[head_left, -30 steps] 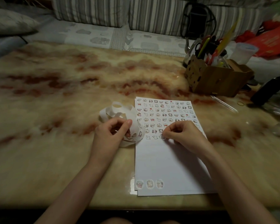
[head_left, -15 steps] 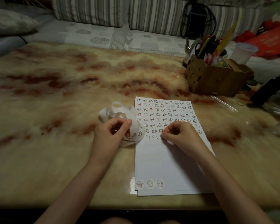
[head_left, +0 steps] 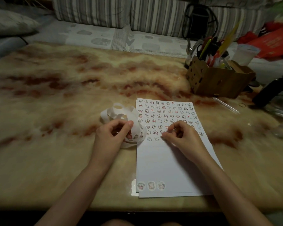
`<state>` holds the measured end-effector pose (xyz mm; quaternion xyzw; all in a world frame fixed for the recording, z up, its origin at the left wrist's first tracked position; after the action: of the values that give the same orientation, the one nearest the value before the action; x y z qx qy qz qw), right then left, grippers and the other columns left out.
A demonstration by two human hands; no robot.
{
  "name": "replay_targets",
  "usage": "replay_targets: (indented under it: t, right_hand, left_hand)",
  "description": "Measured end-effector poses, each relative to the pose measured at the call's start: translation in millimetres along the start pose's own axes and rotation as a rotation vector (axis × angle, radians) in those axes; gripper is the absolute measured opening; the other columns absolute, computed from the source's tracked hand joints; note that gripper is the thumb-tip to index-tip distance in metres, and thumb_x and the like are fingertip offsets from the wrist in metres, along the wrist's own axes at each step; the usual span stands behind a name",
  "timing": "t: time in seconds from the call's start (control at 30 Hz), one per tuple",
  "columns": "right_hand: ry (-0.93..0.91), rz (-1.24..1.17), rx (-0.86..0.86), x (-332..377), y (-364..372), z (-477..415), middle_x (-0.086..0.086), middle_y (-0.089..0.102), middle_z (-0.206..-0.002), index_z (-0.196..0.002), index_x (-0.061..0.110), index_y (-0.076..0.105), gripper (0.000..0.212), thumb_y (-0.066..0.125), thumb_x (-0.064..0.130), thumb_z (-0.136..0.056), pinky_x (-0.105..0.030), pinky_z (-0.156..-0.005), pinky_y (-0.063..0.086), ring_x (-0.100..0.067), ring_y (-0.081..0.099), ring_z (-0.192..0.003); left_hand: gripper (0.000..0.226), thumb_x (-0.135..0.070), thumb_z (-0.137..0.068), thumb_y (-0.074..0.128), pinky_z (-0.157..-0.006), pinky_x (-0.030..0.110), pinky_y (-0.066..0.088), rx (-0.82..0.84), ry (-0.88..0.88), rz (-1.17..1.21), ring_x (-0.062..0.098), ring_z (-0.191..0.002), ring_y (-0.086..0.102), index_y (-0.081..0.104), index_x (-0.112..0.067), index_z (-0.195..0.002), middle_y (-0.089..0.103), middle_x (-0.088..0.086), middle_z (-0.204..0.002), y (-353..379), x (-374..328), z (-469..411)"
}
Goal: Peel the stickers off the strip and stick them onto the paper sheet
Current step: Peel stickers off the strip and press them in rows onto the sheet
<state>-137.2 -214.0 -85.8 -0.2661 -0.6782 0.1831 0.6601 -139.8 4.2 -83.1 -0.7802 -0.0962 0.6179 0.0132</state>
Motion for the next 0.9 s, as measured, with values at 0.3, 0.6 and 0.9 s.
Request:
replay_targets:
  t: [0.3, 0.6, 0.9]
  right_hand:
    - [0.0, 0.022, 0.009, 5, 0, -1, 0.005, 0.06, -0.073, -0.086, 0.018, 0.061, 0.005, 0.066, 0.016, -0.086, -0.019, -0.059, 0.037, -0.004, 0.05, -0.059]
    - [-0.274, -0.258, 0.102, 62, 27, 24, 0.011, 0.07, -0.082, -0.081, 0.025, 0.068, 0.011, 0.074, 0.016, -0.08, -0.015, -0.061, 0.039, -0.01, 0.06, -0.076]
    - [-0.318, -0.315, 0.07, 66, 34, 23, 0.007, 0.07, -0.081, -0.08, 0.019, 0.07, 0.012, 0.075, 0.009, -0.077, -0.014, -0.062, 0.038, -0.01, 0.06, -0.077]
  left_hand:
    - [0.006, -0.009, -0.086, 0.064, -0.054, 0.01, 0.046, -0.023, -0.015, 0.113, 0.004, -0.048, 0.059, 0.069, -0.007, -0.082, 0.067, -0.001, -0.06, 1, -6, 1]
    - [0.006, -0.01, -0.085, 0.064, -0.051, 0.013, 0.049, -0.053, -0.031, 0.144, 0.005, -0.048, 0.061, 0.066, -0.009, -0.079, 0.069, -0.005, -0.06, 1, -6, -1]
    - [0.008, -0.01, -0.085, 0.063, -0.055, 0.014, 0.051, -0.044, -0.037, 0.211, 0.003, -0.057, 0.065, 0.066, -0.013, -0.078, 0.07, -0.006, -0.064, 1, -7, -1]
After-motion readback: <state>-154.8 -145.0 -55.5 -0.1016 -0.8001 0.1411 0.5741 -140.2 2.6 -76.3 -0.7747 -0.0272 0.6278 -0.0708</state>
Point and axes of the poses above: each hand's wrist, its own z-axis away from the middle knuckle, its own y-axis out of the palm, x = y × z, the point moved 1 cm from there along -z, towards the middle knuckle
